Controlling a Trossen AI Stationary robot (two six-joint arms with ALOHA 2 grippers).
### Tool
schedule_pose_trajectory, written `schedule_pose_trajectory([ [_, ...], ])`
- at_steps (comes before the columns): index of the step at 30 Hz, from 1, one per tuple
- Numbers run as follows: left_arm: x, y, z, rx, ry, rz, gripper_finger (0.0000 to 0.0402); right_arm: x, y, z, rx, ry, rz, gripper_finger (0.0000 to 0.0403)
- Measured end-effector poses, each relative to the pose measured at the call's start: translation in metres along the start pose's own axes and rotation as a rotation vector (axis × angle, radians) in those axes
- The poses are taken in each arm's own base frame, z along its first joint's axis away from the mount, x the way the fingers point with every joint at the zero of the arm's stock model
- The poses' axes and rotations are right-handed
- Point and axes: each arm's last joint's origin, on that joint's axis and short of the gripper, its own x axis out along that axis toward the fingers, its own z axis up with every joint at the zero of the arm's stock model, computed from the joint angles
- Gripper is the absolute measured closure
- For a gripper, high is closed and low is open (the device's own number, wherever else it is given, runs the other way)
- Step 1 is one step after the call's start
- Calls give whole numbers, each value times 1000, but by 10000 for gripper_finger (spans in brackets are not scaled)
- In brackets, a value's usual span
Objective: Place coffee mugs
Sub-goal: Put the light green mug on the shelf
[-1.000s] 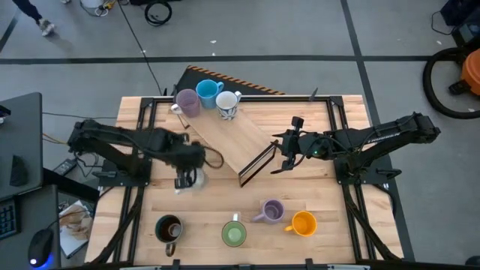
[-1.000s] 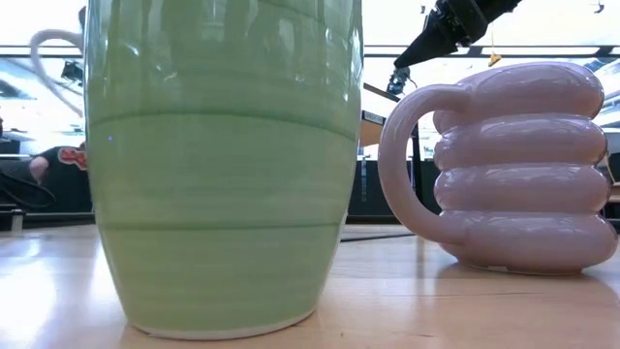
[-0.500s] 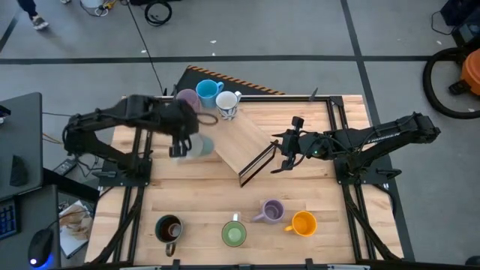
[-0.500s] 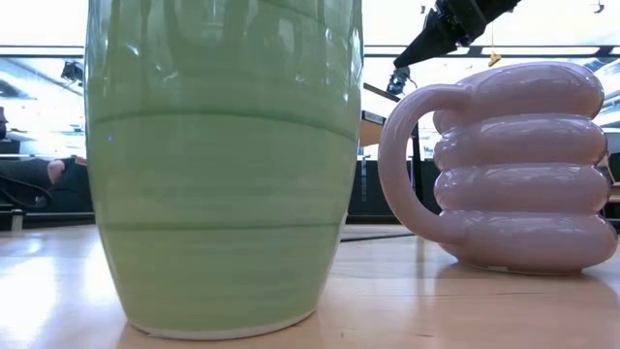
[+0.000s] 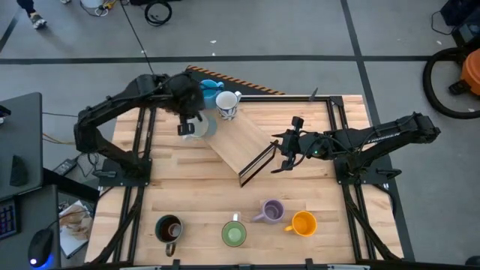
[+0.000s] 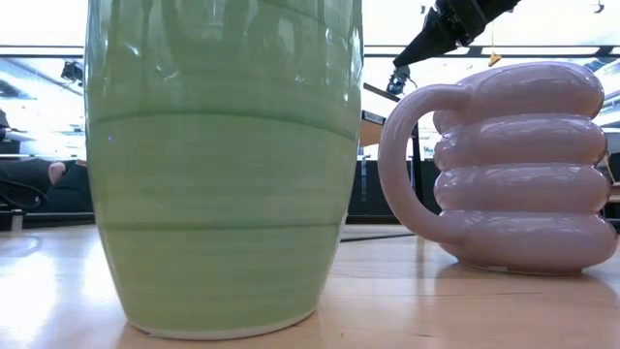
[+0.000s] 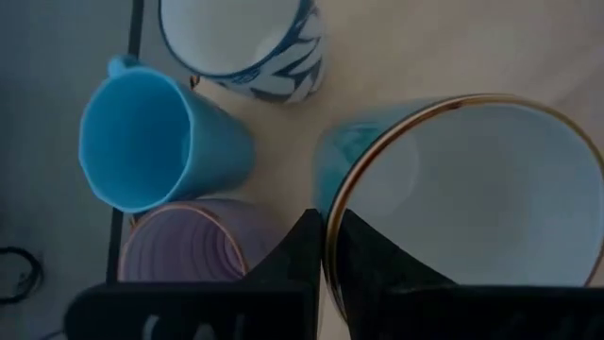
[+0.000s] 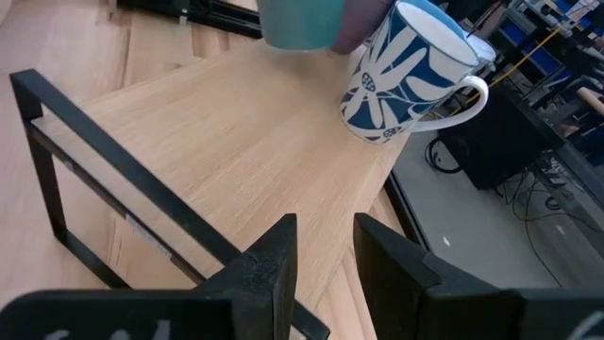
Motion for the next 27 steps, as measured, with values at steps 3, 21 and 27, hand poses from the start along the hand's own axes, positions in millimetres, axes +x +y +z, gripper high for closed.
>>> schedule_pose_trajectory([
  [3, 12, 8, 1, -23, 33, -14, 375, 0, 0, 0, -4, -1, 0, 291],
  [21, 30, 33, -2, -83, 71, 23, 343, 0, 1, 0, -7, -3, 18, 291],
  [27, 30, 34, 2, -87, 41, 34, 317, 0, 1, 0, -4, -3, 18, 291],
])
